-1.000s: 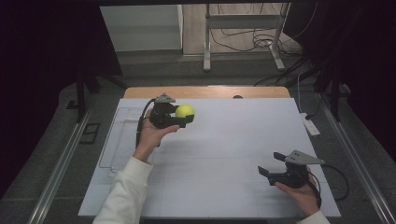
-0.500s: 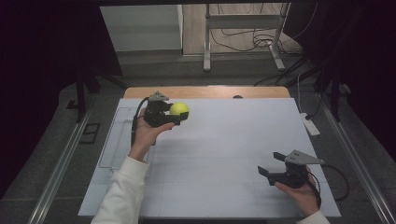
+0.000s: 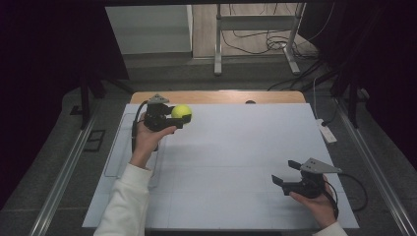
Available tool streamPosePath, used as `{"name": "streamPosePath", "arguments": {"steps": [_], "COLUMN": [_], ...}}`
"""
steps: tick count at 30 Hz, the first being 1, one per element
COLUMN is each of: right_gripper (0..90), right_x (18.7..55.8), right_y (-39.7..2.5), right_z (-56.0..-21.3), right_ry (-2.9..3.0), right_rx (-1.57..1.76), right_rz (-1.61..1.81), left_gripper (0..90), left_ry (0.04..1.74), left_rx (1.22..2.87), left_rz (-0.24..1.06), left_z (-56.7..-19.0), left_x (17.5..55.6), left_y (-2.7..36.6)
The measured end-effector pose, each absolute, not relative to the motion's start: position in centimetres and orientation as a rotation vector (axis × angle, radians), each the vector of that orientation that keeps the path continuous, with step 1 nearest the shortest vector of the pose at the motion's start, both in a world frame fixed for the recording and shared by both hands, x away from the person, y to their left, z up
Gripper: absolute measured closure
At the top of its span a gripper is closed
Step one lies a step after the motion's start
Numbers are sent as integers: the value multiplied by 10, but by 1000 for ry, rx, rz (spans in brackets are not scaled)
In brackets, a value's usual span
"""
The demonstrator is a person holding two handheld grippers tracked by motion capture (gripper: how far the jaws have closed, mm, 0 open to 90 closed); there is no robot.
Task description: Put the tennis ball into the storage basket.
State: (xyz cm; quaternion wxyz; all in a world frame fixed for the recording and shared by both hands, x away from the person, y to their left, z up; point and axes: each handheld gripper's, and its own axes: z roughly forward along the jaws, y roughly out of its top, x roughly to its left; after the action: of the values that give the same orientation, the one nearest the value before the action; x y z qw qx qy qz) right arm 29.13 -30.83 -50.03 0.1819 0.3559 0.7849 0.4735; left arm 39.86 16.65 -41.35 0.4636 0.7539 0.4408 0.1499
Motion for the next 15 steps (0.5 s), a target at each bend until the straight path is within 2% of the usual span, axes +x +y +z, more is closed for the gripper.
{"name": "streamPosePath", "arguments": {"steps": [15], "right_gripper": [122], "right_x": [291], "right_y": [-308], "right_z": [-500], "right_ry": [2217], "right_rx": [1005], "right_rz": [1332], "left_gripper": [268], "left_ry": [1124], "left_rx": [1825], "left_rz": [406], "left_z": [-411], "left_x": [399], "left_y": [182]}}
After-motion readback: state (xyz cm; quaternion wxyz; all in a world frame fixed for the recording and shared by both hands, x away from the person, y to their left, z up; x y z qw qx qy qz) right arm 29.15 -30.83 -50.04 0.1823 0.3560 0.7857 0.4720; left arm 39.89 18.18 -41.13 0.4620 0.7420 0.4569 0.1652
